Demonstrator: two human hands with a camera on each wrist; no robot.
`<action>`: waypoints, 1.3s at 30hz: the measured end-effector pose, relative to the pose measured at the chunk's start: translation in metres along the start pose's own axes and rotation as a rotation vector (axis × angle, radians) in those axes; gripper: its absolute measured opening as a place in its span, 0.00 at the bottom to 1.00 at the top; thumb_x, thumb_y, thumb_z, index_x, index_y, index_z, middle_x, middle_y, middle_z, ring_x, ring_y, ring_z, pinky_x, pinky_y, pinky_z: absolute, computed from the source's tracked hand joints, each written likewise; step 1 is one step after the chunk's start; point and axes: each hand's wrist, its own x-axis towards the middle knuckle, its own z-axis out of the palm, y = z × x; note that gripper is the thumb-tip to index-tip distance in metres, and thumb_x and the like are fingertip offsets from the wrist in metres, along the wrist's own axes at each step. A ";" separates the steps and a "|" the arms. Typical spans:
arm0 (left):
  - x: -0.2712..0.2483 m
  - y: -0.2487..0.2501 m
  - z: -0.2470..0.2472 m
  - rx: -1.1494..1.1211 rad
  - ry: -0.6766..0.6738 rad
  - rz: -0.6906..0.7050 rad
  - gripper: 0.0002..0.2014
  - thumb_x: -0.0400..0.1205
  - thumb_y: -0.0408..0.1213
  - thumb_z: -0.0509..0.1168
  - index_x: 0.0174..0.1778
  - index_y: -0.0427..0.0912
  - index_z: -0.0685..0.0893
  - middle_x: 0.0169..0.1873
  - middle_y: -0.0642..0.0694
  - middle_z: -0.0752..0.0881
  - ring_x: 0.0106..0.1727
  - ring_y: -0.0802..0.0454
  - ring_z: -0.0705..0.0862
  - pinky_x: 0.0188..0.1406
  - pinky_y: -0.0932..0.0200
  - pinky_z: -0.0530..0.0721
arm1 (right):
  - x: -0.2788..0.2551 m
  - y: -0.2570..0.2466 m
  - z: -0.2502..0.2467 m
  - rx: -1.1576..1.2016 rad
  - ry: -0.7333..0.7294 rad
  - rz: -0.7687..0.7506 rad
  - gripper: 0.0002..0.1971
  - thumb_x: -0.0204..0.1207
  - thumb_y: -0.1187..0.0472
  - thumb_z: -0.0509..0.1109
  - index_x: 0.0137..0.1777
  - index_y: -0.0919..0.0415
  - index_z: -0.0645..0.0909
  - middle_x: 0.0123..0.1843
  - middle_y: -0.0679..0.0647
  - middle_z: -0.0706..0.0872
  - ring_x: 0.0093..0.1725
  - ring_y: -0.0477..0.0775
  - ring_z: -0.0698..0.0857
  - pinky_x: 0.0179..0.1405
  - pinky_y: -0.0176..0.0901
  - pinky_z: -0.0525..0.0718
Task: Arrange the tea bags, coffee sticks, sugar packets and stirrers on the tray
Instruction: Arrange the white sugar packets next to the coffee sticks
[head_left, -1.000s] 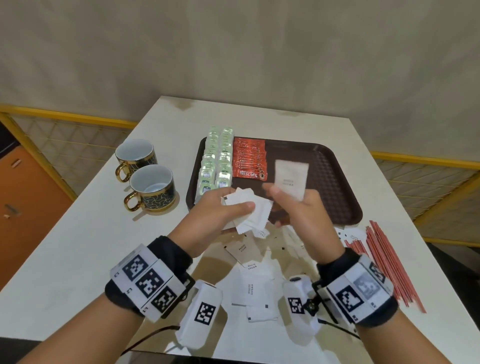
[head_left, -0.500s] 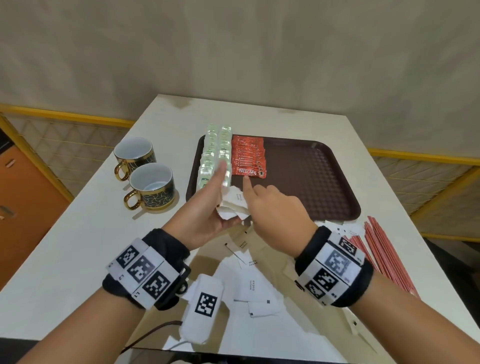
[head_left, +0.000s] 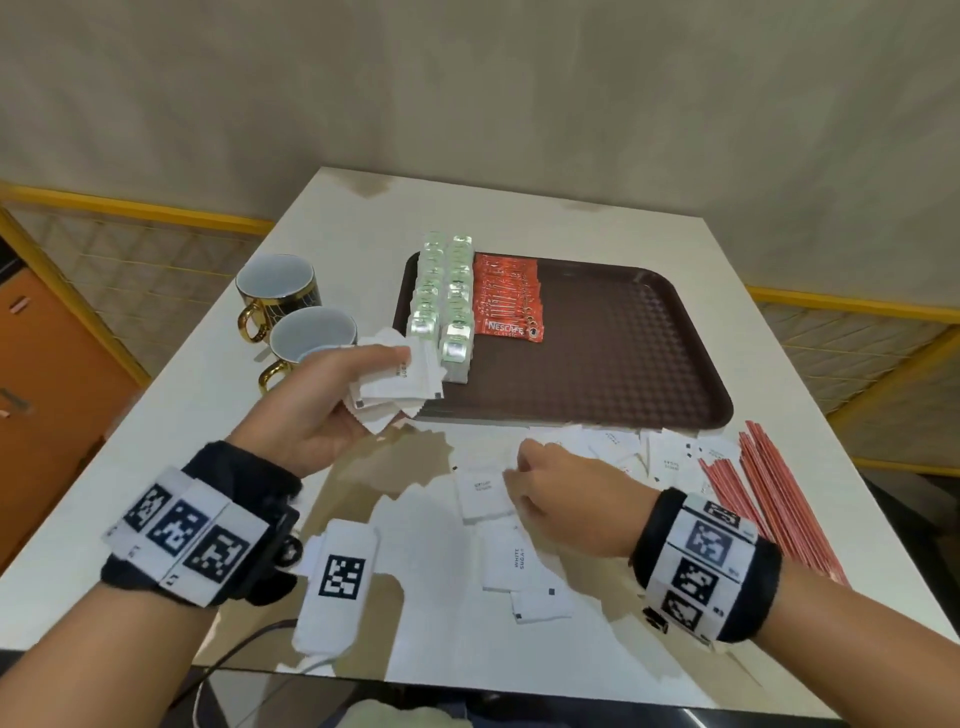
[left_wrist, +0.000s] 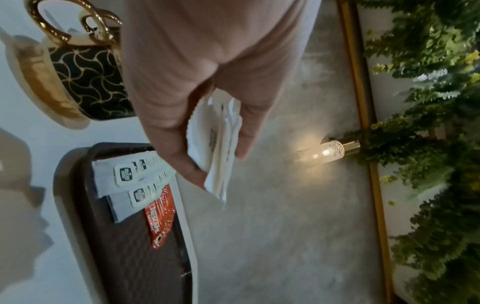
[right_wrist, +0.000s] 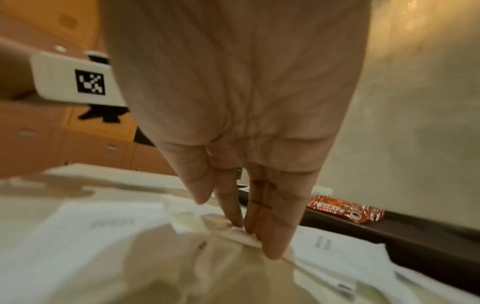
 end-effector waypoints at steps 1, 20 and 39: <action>-0.001 0.002 0.002 -0.059 -0.006 -0.016 0.06 0.80 0.29 0.67 0.53 0.36 0.83 0.43 0.40 0.92 0.39 0.49 0.92 0.40 0.55 0.90 | 0.000 0.001 -0.005 0.066 0.021 -0.007 0.08 0.83 0.63 0.56 0.47 0.62 0.77 0.53 0.54 0.71 0.46 0.57 0.72 0.43 0.50 0.77; -0.003 -0.002 0.002 -0.357 -0.296 -0.190 0.15 0.77 0.38 0.68 0.58 0.42 0.89 0.57 0.36 0.83 0.50 0.43 0.83 0.47 0.54 0.83 | 0.054 -0.006 -0.023 0.583 0.192 0.093 0.09 0.72 0.64 0.78 0.51 0.58 0.84 0.51 0.53 0.85 0.51 0.51 0.82 0.48 0.39 0.74; 0.001 -0.017 0.003 -0.341 -0.245 -0.300 0.17 0.73 0.41 0.69 0.58 0.41 0.85 0.58 0.35 0.85 0.51 0.42 0.86 0.54 0.52 0.84 | 0.046 0.008 -0.020 0.148 -0.052 0.087 0.22 0.75 0.57 0.77 0.67 0.60 0.78 0.64 0.56 0.79 0.64 0.58 0.75 0.60 0.48 0.76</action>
